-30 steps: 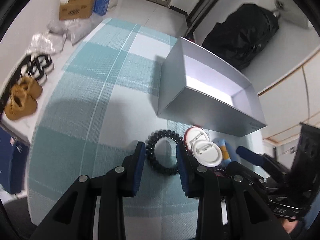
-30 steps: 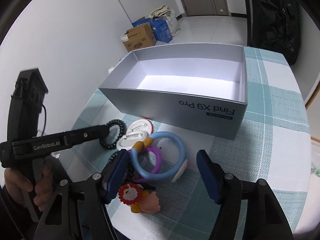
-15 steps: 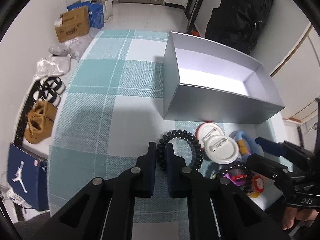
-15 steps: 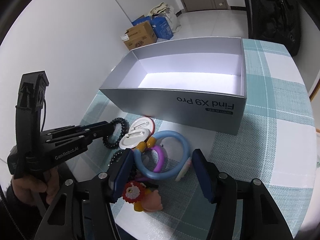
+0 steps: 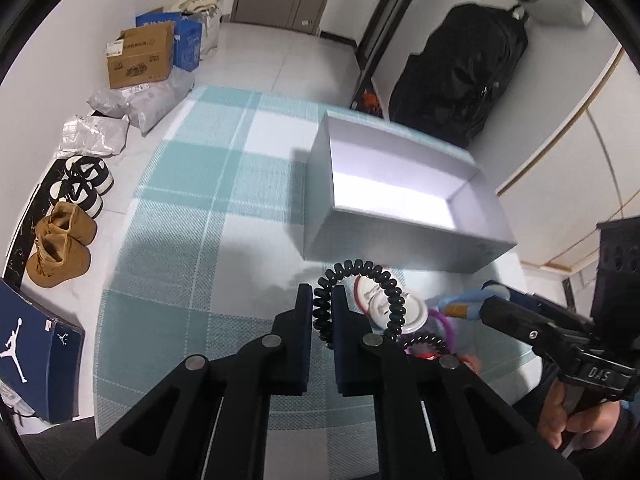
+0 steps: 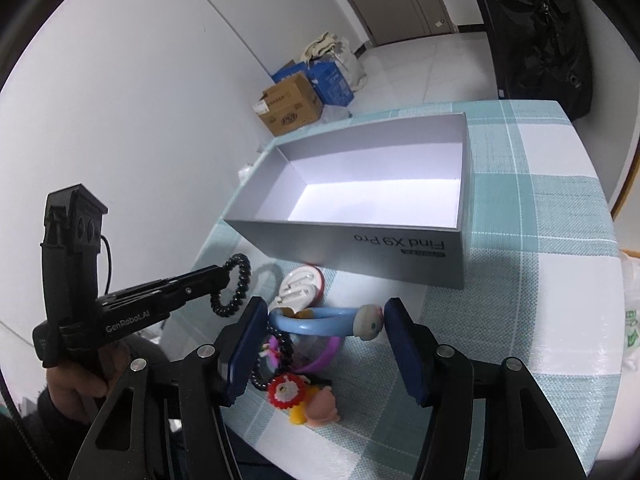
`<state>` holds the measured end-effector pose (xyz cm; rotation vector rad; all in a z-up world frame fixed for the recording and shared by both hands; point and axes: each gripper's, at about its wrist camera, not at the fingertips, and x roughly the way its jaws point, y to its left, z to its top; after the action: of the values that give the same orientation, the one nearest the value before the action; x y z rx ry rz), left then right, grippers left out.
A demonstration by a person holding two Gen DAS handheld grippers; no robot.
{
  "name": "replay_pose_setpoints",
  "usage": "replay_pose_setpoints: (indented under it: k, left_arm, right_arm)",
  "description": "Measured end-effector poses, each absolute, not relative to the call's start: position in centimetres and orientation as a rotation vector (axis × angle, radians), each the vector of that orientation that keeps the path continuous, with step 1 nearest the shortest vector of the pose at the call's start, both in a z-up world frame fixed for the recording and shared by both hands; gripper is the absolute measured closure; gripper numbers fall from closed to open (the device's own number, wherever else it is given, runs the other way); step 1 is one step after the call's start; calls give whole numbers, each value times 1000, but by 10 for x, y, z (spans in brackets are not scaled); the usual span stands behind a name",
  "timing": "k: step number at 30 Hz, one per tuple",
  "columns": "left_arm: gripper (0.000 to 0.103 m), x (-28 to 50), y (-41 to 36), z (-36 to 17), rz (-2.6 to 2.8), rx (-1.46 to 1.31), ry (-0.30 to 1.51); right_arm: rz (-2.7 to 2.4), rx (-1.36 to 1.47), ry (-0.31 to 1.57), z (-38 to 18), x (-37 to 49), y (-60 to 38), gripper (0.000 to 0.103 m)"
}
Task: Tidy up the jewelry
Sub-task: 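Grasp the blue ring with the right gripper while the left gripper lifts the coil, then carry both items into the silver box and open both grippers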
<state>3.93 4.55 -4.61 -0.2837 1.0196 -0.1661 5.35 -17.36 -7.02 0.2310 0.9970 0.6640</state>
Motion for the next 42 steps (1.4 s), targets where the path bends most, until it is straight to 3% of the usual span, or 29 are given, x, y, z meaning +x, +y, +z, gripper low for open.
replay_pose_setpoints:
  k: [25, 42]
  left_arm:
    - [98, 60, 40, 0, -224, -362, 863]
    - [98, 112, 18, -14, -275, -320, 917]
  right_arm:
    - [739, 449, 783, -7, 69, -208, 43]
    - [711, 499, 841, -23, 135, -204, 43]
